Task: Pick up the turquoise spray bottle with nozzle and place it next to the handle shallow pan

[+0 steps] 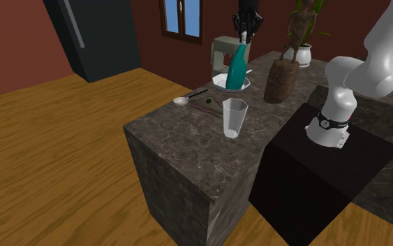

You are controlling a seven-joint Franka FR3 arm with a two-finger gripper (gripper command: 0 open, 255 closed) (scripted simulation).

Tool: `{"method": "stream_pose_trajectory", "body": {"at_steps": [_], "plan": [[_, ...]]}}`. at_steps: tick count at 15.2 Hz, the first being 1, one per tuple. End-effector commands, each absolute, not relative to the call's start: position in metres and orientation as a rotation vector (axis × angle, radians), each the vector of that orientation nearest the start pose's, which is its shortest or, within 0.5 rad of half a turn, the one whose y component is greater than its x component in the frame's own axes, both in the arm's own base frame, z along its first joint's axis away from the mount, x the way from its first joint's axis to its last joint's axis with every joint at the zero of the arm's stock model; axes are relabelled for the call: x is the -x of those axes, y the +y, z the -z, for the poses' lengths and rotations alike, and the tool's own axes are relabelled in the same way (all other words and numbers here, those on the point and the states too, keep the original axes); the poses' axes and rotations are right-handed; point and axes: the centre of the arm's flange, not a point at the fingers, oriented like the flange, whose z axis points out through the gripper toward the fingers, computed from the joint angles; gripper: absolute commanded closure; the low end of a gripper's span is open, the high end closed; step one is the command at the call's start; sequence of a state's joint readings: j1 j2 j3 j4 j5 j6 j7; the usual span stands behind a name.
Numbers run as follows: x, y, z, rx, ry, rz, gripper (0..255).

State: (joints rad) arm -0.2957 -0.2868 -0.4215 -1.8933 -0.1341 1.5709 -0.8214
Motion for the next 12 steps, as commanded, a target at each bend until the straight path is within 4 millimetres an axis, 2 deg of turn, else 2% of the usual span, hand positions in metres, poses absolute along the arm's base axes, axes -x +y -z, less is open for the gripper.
{"method": "stream_pose_trajectory", "body": {"at_steps": [1,12], "plan": [[-0.301,-0.343,-0.613,3.107,-0.199,-0.085,255],[-0.166,-0.38,-0.649,3.107,-0.199,-0.085,255]]}}
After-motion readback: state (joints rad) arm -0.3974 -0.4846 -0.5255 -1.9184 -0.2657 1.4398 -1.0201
